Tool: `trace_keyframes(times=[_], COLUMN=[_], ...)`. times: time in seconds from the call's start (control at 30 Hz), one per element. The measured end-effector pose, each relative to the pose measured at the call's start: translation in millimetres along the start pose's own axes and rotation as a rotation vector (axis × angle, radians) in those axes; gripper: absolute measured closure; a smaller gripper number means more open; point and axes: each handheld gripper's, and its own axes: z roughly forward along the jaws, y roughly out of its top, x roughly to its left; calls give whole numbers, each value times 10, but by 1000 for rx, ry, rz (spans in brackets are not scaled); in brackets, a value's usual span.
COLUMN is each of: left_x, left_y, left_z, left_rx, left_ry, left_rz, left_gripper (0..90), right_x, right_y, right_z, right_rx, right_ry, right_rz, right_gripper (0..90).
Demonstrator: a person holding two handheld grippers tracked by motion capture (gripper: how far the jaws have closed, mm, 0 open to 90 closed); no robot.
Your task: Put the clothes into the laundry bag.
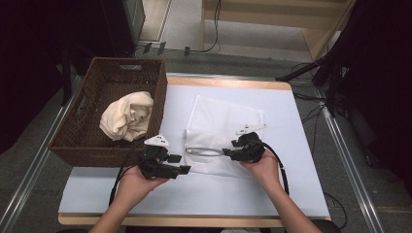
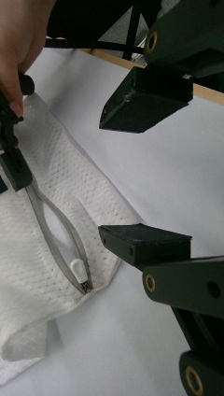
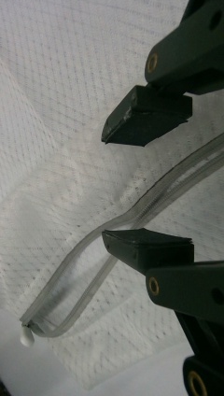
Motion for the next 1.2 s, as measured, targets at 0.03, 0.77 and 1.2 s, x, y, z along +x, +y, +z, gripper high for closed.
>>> trace_keyframes(times=[0.03, 0.77, 1.2], left_x=[0, 22, 49], left_y=[2, 0, -7], left_z=[-3, 15, 18], left_rx=[2, 9, 15], left_ry=[-1, -6, -9], left_rz=[2, 0, -3], left_gripper=[427, 427, 427], right_x=[-12, 40, -24], right_y=[3, -34, 26], right_z=[49, 253, 247], right_rx=[-8, -52, -60], right_ry=[-6, -117, -102], right_rz=[-7, -80, 23], right_gripper=[447, 457, 786])
